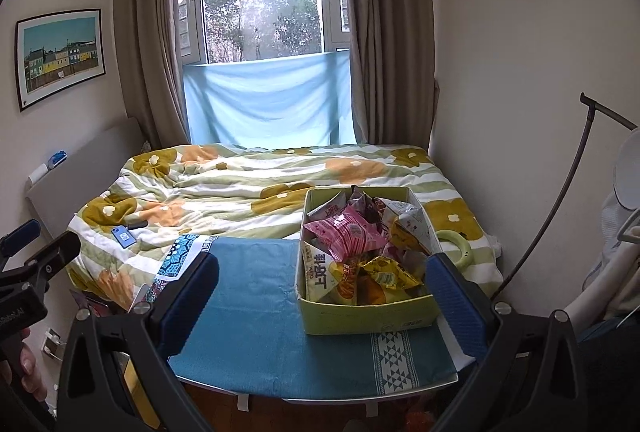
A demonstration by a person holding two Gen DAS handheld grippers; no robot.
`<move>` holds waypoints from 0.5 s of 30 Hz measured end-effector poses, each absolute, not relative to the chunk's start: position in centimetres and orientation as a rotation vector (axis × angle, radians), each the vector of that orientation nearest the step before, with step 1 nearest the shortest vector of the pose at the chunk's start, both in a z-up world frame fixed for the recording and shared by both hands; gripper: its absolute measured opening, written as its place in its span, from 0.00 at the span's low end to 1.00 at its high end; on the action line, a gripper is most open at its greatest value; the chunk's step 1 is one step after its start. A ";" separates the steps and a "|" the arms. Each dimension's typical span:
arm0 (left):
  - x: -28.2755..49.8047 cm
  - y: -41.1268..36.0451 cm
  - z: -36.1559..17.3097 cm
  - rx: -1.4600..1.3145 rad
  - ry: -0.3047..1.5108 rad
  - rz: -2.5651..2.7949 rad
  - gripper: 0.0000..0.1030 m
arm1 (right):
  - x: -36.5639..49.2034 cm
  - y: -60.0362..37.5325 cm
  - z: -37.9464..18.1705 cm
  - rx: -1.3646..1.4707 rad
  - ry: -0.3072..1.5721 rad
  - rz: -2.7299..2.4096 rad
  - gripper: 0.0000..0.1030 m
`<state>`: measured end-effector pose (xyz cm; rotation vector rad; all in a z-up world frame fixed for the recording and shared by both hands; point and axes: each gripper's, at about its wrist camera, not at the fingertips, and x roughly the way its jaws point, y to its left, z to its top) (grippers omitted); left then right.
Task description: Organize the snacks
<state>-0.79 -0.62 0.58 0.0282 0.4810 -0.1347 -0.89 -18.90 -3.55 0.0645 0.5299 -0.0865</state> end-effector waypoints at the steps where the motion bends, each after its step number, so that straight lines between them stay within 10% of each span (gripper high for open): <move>1: -0.7 -0.6 0.6 0.030 0.482 -0.135 1.00 | -0.9 -18.8 -3.5 0.064 0.528 -0.087 1.00; 15: 0.3 -1.3 1.0 0.047 0.481 -0.131 1.00 | -0.2 -18.6 -3.7 0.061 0.535 -0.085 1.00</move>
